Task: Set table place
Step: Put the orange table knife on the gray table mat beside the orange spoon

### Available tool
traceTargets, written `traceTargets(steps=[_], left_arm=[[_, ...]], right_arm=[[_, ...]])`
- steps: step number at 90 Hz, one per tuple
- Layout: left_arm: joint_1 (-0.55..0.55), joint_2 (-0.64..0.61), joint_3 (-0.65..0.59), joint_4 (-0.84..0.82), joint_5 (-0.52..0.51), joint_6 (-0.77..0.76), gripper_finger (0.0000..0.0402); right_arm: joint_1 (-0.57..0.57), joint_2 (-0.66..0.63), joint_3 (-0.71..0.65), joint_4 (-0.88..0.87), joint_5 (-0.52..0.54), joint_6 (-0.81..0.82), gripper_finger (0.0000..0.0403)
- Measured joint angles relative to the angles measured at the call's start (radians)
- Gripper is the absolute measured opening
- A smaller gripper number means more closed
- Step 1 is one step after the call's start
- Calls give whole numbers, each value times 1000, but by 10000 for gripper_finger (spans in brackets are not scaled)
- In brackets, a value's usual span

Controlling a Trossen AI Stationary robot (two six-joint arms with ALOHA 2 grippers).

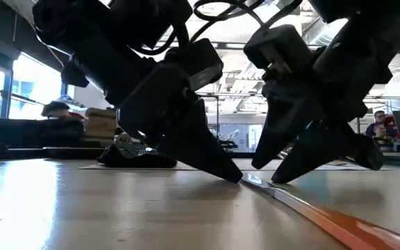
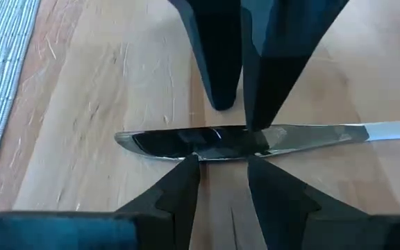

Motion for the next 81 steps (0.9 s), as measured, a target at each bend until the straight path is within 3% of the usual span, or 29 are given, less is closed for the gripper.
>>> traceTargets(steps=[39, 81], left_arm=[[-3, -40, -4, -18, 15, -24, 110], [-8, -41, -3, -45, 11, -29, 110]], right_arm=[[2, 8, -1, 35, 41, -4, 124], [-6, 9, -3, 66, 7, -29, 124]])
